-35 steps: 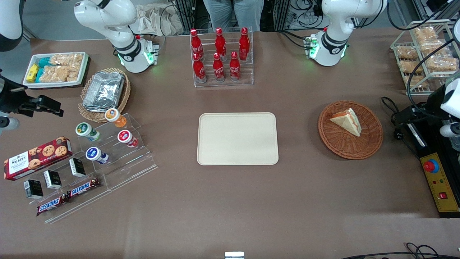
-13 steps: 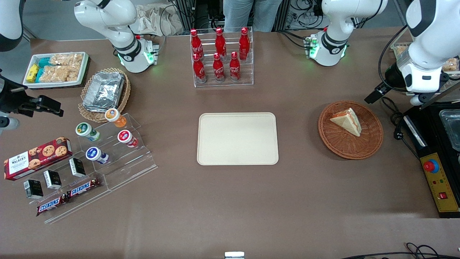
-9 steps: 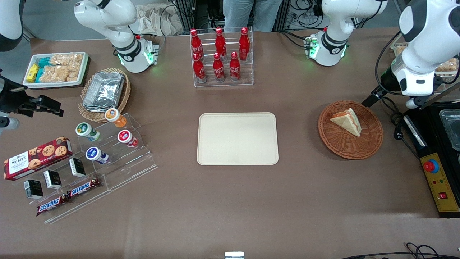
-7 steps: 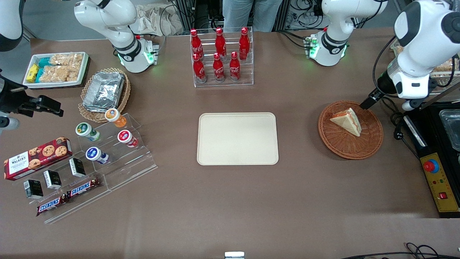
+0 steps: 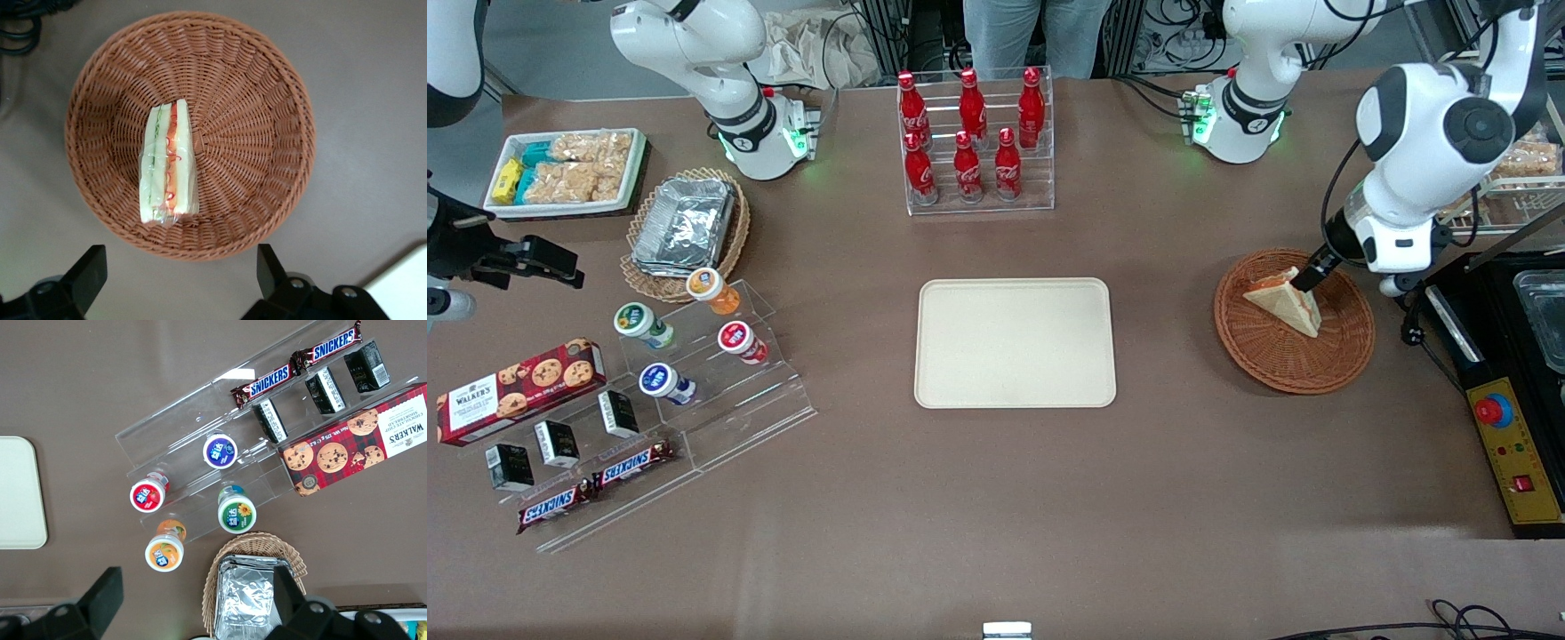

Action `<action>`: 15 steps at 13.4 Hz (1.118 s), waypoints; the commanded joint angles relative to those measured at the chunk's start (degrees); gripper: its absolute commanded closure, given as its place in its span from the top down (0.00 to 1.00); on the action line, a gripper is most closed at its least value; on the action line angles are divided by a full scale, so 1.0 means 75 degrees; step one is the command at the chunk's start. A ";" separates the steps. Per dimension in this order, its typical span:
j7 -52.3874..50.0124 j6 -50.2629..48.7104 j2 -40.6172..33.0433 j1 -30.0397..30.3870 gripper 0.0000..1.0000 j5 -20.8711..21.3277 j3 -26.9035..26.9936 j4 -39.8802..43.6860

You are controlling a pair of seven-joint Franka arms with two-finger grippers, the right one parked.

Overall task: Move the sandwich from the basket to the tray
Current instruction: 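Lower the left gripper around the sandwich and close on it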

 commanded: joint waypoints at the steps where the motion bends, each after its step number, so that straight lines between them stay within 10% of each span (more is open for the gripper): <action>1: -0.0445 0.0712 0.0328 0.0035 1.00 0.0346 -0.0033 -0.0379; 15: -0.1255 0.2062 0.1407 0.0047 1.00 0.0921 -0.0010 -0.0966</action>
